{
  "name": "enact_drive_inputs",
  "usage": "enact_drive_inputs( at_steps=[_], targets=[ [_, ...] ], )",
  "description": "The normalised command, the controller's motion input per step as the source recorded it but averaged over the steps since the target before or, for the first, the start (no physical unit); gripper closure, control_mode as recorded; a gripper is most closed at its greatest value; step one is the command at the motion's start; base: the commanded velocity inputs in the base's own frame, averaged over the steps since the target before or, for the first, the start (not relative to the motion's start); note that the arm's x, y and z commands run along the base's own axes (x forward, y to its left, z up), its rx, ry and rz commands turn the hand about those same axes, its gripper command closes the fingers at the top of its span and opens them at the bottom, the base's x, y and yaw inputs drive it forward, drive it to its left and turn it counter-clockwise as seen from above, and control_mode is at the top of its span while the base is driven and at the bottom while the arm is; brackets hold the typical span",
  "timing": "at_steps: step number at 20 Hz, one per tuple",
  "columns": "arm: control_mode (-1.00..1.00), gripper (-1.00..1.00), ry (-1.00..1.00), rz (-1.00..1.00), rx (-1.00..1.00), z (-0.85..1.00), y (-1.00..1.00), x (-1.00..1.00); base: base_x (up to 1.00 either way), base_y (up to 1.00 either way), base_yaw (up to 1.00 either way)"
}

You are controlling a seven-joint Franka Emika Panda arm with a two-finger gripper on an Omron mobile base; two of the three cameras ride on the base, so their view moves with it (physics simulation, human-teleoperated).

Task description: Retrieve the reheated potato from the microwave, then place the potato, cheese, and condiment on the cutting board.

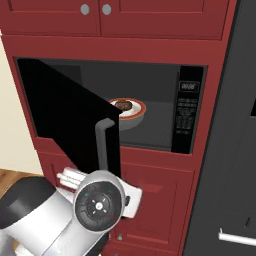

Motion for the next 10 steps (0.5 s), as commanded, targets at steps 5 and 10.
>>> enact_drive_inputs(
  at_steps=[5,10],
  targets=[
    [-1.0,-1.0,0.0,0.0,0.29,0.0,-0.09,-0.64,0.0,0.0,0.0],
    [-1.0,-1.0,0.11,-0.18,0.24,0.0,-0.25,-0.07,0.0,0.0,0.0]
  ],
)
